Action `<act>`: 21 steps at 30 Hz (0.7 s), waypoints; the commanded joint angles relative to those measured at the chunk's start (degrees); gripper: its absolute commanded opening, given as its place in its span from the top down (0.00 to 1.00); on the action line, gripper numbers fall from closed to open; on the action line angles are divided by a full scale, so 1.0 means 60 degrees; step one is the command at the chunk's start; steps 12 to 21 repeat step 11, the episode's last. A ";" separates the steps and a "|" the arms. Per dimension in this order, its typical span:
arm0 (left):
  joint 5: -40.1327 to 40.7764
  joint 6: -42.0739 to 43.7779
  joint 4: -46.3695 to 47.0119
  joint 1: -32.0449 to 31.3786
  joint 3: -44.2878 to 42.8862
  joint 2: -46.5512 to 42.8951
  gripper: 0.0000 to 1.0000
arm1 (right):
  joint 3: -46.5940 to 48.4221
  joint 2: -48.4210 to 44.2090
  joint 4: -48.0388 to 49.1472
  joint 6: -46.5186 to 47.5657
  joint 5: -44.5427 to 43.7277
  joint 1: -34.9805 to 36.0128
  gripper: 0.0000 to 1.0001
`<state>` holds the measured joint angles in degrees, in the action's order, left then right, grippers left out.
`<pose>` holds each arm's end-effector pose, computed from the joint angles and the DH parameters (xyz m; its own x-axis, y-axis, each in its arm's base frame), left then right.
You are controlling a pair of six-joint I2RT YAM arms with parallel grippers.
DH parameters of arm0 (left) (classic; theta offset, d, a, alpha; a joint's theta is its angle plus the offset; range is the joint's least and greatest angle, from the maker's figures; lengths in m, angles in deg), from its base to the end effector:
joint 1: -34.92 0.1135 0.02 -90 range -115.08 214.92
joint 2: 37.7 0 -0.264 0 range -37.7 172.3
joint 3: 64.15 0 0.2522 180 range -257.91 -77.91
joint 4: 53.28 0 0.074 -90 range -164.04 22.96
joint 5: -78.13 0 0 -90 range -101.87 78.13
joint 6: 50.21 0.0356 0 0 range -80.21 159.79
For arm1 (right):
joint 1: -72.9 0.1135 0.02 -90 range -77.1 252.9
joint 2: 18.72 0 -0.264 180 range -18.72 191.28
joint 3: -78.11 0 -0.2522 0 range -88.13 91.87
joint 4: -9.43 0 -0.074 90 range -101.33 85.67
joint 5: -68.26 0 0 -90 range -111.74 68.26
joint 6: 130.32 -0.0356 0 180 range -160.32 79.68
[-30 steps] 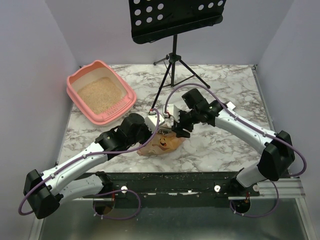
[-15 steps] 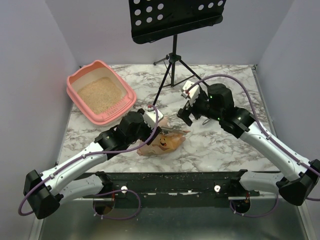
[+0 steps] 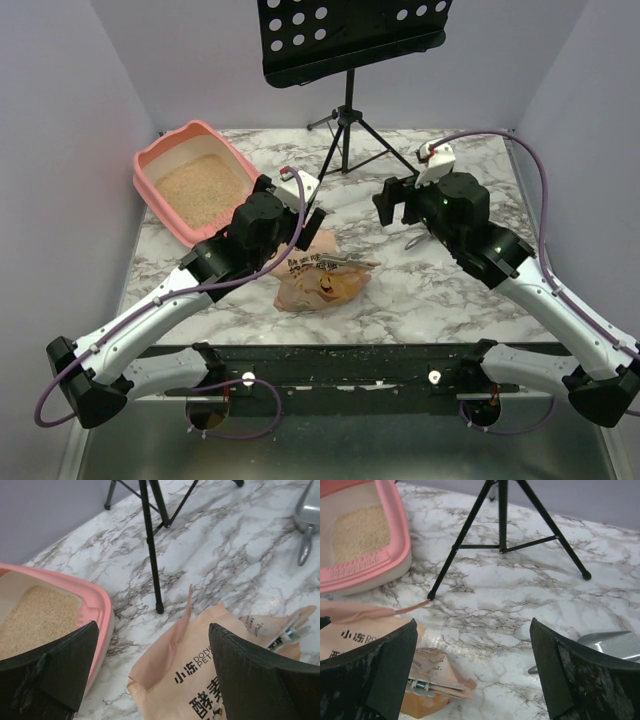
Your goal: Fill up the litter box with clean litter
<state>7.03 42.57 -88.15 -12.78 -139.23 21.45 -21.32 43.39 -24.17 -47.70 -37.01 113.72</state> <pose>0.1626 -0.1616 0.3744 -0.1942 0.2817 -0.9396 0.5036 0.8507 0.1509 0.1880 0.1500 0.3984 -0.2523 -0.0542 -0.9661 -0.4092 0.9107 0.0558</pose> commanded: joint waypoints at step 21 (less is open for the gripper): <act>0.1787 0.0209 0.0206 0.0011 -0.1059 0.1273 0.01 | -0.0090 -0.0302 -0.0166 -0.1069 -0.2930 0.0038 0.00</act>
